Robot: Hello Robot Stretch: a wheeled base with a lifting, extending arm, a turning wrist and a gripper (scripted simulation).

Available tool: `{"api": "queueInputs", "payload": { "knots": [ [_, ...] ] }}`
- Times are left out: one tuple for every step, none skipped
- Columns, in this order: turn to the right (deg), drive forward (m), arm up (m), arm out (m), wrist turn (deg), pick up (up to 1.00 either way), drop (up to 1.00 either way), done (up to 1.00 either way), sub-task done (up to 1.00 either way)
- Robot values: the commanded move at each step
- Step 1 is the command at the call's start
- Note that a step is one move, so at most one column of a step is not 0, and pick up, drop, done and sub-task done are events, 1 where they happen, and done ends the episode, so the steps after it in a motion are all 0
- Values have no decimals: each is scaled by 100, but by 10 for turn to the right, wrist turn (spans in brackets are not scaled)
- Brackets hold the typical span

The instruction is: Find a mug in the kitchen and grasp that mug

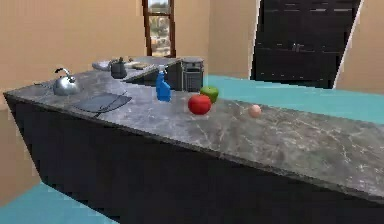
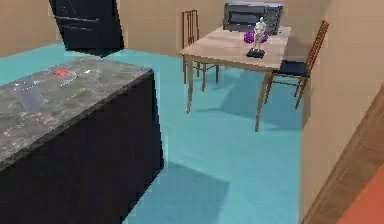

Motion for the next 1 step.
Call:
{"api": "queueInputs", "payload": {
  "knots": [
    [450, 0, 0, 0, 0, 0, 0, 0, 0]
  ]
}}
